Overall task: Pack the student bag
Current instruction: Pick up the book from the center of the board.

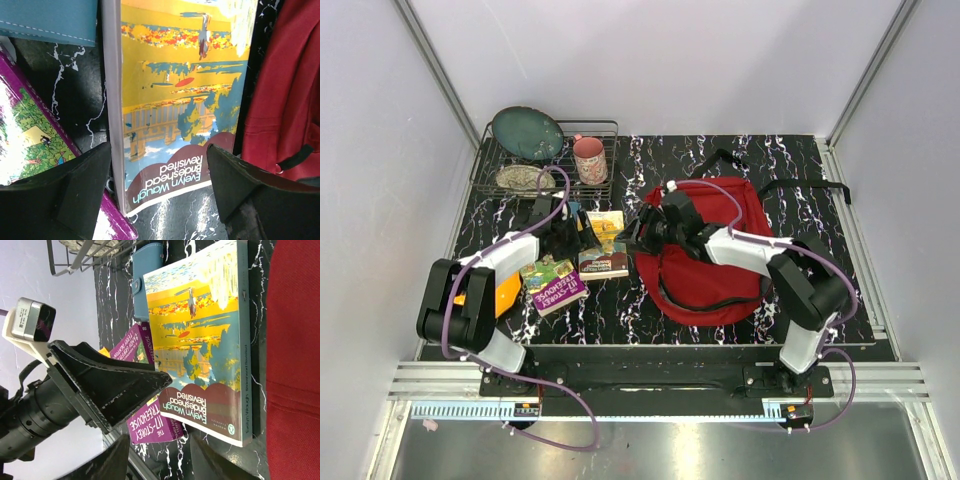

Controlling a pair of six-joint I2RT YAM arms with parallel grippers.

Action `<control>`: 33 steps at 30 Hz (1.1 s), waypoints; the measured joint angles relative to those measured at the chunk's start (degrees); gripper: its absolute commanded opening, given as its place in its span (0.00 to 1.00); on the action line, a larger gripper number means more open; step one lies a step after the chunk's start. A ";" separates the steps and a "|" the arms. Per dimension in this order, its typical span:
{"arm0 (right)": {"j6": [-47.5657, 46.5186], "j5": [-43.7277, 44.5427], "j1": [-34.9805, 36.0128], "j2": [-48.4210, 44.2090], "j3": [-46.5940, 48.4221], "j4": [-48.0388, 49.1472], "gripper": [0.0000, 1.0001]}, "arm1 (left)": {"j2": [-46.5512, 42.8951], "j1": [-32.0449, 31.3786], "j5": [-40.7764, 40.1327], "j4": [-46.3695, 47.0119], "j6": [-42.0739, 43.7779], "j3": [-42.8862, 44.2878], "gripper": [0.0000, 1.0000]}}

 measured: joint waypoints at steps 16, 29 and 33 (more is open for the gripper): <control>-1.99 8.41 0.92 15.87 14.29 -7.19 0.59 | 2.01 0.48 2.49 5.66 -1.79 -3.80 0.76; -6.12 14.38 1.46 16.59 16.02 -12.96 0.61 | 1.99 0.63 3.19 6.78 -2.05 -4.33 0.73; -6.62 11.63 1.60 19.19 17.59 -10.97 0.60 | 1.99 0.66 3.74 6.78 -1.86 -4.35 0.63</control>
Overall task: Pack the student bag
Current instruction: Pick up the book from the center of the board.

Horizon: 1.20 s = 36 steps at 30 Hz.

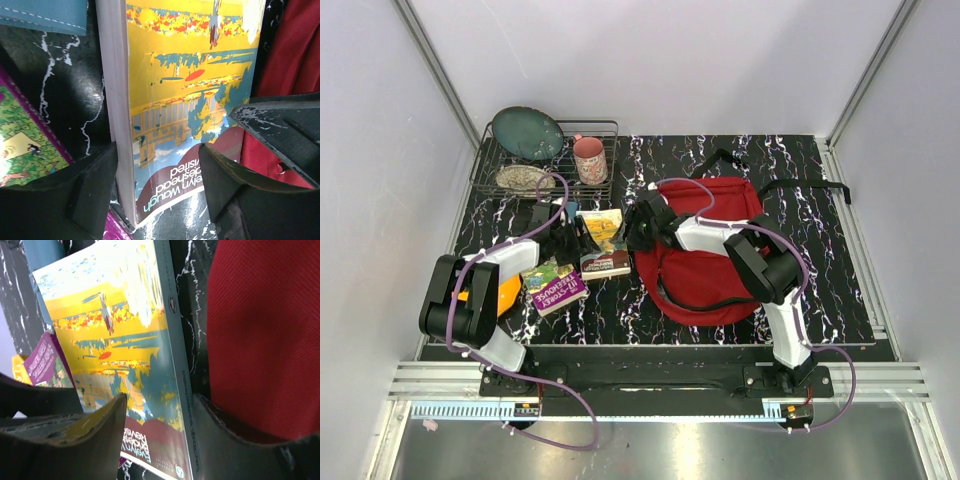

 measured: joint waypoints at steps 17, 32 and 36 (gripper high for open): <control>0.31 -0.83 -1.29 0.20 -2.51 6.08 0.56 | -3.76 1.49 4.59 2.14 -0.98 -2.03 0.00; 5.40 -10.56 -4.11 -9.55 -16.35 14.25 0.84 | -15.72 0.17 11.82 -2.95 1.49 -0.74 0.00; 5.77 -12.90 -5.27 -14.75 -18.97 15.63 0.84 | -19.69 0.15 14.03 -4.94 2.43 1.64 0.00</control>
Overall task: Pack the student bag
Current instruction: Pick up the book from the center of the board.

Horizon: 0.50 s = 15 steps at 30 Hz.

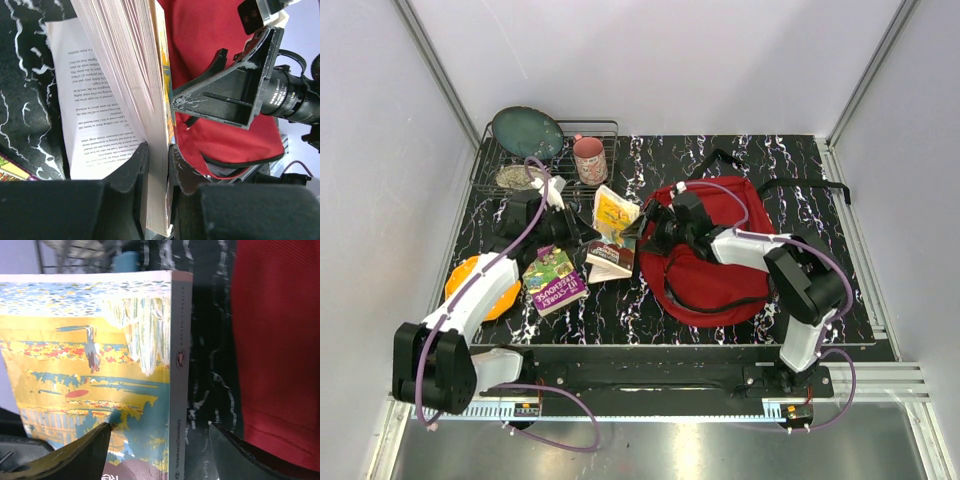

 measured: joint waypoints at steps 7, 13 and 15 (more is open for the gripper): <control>3.58 -3.61 -0.33 -5.62 -5.07 7.96 0.84 | -4.90 0.04 4.85 0.13 0.04 0.59 0.00; 7.85 -5.77 -0.48 -6.78 -8.66 16.63 0.83 | -5.95 0.11 9.46 6.51 -2.93 -1.38 0.00; 8.79 -6.12 -0.63 -7.06 -9.60 19.04 0.83 | -6.27 0.26 10.91 10.49 -5.09 -3.19 0.00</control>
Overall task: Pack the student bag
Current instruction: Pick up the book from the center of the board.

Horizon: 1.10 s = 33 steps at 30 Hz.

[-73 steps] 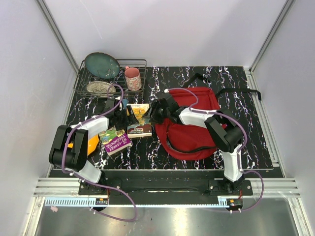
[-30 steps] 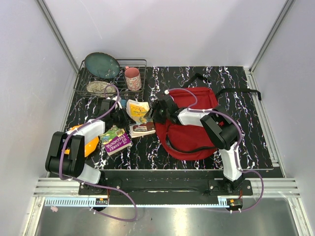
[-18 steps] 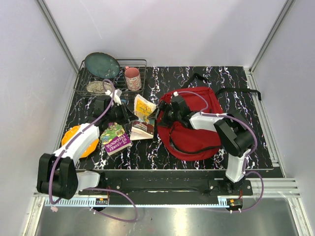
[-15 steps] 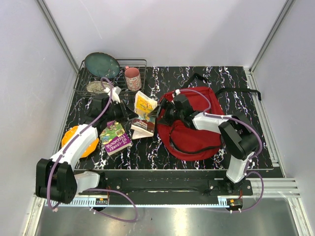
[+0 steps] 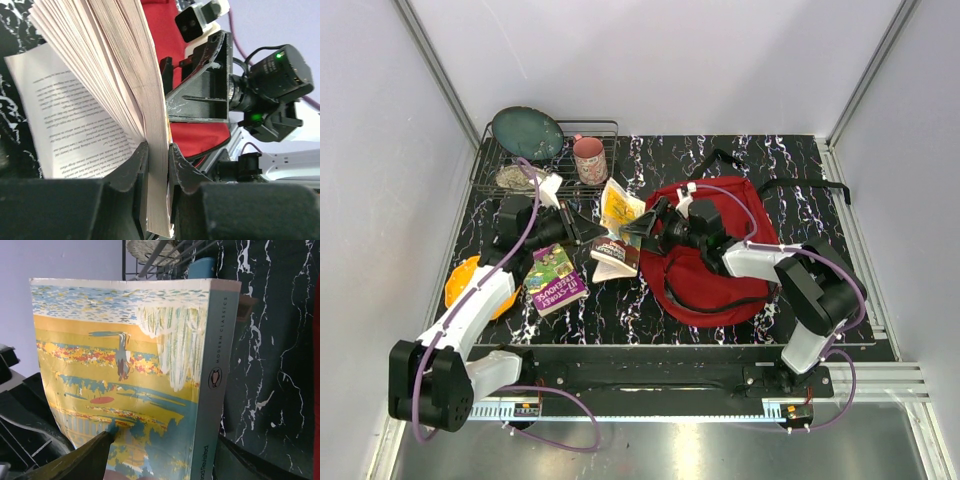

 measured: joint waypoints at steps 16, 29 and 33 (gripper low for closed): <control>5.70 -0.24 -1.27 -1.53 -6.03 14.88 0.00 | -0.96 0.55 5.66 17.27 -9.77 -4.55 0.00; -1.64 7.17 -0.81 -17.05 -8.17 -0.85 0.00 | -3.30 0.02 2.14 8.04 -3.54 -4.09 0.99; -5.46 8.66 -0.07 -24.83 -8.24 -7.37 0.00 | -3.52 -0.26 -0.02 7.39 -3.91 -4.13 0.99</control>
